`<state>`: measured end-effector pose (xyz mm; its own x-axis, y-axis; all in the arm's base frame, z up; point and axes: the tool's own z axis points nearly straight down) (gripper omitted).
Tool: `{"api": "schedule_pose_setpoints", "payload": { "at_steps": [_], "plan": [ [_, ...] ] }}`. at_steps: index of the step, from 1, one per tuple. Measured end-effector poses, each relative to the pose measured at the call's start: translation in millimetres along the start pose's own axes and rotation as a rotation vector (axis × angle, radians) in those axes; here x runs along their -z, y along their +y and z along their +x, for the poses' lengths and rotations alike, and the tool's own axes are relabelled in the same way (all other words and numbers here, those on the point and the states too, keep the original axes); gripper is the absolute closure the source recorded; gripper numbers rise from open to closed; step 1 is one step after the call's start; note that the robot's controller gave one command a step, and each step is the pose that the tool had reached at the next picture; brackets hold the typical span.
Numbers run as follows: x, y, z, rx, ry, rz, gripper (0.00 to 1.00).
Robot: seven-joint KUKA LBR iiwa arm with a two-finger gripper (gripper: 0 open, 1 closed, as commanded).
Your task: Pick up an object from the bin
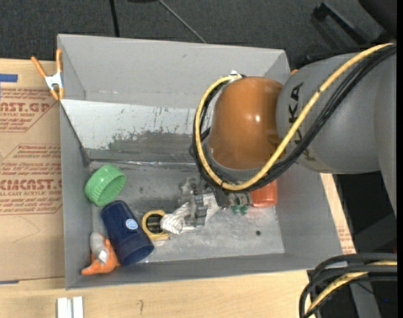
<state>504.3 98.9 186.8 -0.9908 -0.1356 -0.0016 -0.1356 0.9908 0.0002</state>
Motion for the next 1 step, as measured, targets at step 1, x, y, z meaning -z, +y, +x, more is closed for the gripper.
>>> {"api": "schedule_pose_setpoints", "payload": {
  "at_steps": [1],
  "plan": [
    [0.0, 0.0, 0.0, 0.001, 0.000, 0.000, 1.00]
  ]
}}
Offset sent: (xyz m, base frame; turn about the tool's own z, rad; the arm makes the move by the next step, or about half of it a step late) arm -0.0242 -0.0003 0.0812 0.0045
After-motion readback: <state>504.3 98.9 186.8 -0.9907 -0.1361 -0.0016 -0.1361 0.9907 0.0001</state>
